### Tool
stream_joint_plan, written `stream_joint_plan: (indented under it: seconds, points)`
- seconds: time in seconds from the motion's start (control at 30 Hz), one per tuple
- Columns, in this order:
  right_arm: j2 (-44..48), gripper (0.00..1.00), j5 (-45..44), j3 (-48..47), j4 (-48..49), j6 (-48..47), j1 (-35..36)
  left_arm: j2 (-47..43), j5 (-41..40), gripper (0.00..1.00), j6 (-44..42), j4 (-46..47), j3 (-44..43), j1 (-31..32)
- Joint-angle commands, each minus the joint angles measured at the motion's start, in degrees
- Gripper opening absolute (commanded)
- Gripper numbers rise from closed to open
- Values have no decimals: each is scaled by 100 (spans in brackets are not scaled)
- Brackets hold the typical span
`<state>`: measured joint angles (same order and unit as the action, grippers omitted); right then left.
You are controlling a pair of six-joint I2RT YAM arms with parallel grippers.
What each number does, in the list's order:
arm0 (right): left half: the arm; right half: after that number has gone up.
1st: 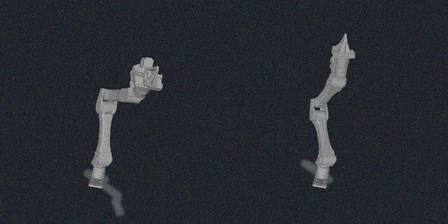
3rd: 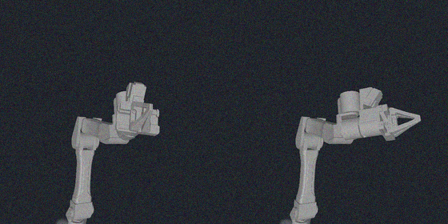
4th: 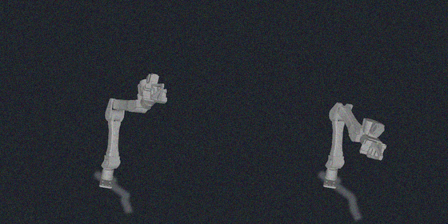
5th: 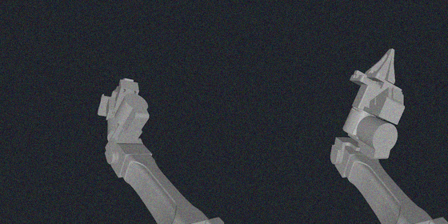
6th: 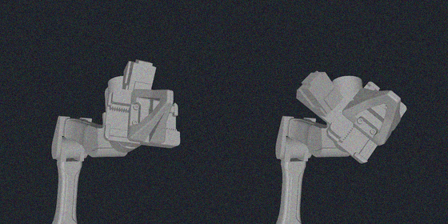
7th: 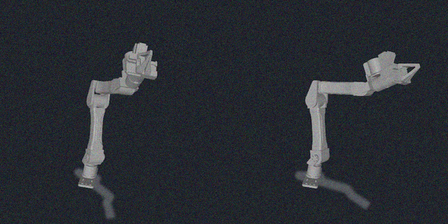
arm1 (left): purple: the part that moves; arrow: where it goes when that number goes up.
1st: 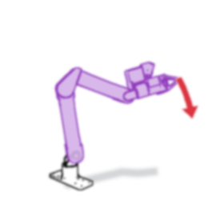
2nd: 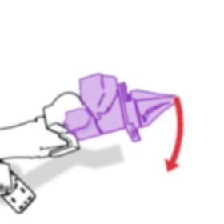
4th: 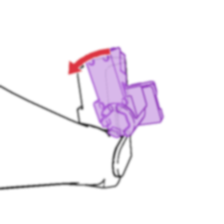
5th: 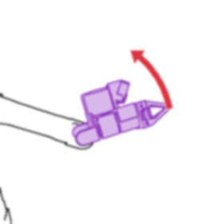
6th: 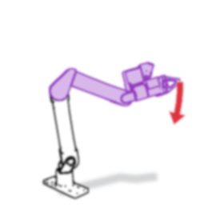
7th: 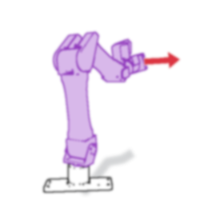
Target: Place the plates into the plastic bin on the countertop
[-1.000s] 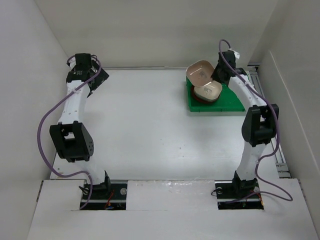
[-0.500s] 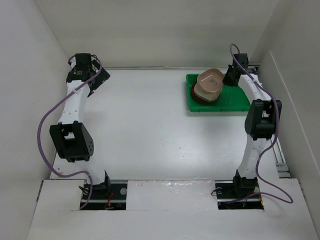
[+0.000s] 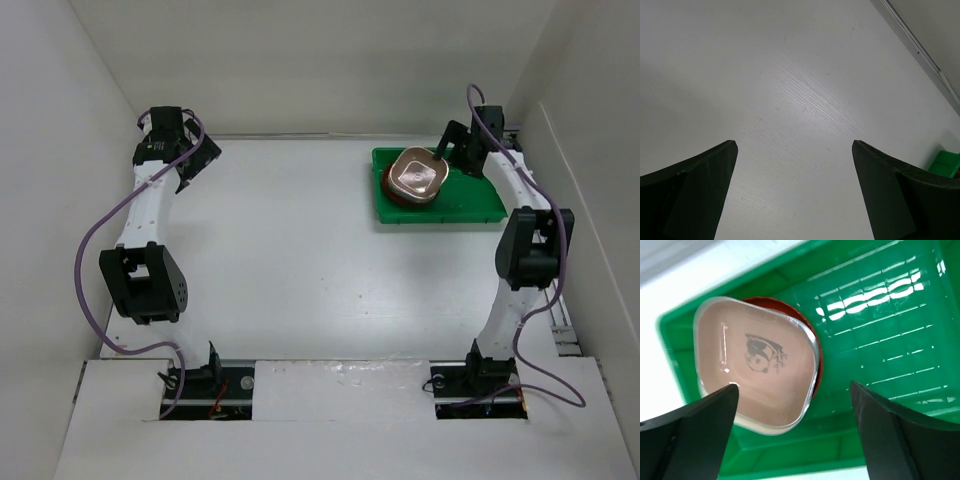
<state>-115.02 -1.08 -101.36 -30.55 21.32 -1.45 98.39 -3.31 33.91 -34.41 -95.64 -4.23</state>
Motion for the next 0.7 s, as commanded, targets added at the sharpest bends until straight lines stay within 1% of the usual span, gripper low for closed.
stream_joint_plan:
  seconds: [0.0, 0.1, 0.13, 0.17, 0.2, 0.27, 0.3, 0.33, 0.4, 0.43, 0.53, 0.57, 0.63, 0.67]
  points:
    - [866, 100, 39, 63, 347, 214, 136, -118, 111, 100, -104, 181, 27, -17]
    - [1586, 100, -163, 327, 408, 337, 338, -118, 111, 100, -104, 181, 27, -17]
    - [1797, 100, -477, 406, 409, 407, 434, -118, 111, 100, -104, 181, 27, -17]
    - [1999, 100, -655, 563, 409, 408, 653, -118, 111, 100, -104, 181, 27, -17]
    - [2410, 100, -813, 669, 409, 469, 760, -188, 111, 100, -104, 181, 27, -17]
    - [2817, 100, -1190, 810, 243, 556, 1040, -250, 111, 100, -104, 181, 27, -17]
    - [3019, 100, -1332, 1028, 164, 557, 1146, -389, 59, 100, -156, 181, -51, -17]
    - [3421, 100, -1525, 1126, 85, 740, 1260, -469, 59, 100, -157, 120, -52, -17]
    - [3819, 100, -2113, 1442, -99, 838, 1611, -653, 59, 100, -218, 119, -113, -17]
    - [4203, 100, -2272, 1548, -170, 926, 1718, -898, 59, 100, -270, 119, -113, -17]
    - [4777, 100, -2651, 1978, -338, 997, 2069, -1382, 59, 100, -341, 189, 71, -17]
    - [5153, 100, -2765, 2076, -434, 1092, 2140, -1793, 59, 100, -411, 250, 324, -17]
    - [5533, 100, -2924, 2330, -636, 1155, 2315, -2321, 59, 100, -412, 381, 728, -17]
    - [5909, 100, -2924, 2418, -689, 1216, 2377, -2942, 137, 100, -473, 635, 1296, -17]
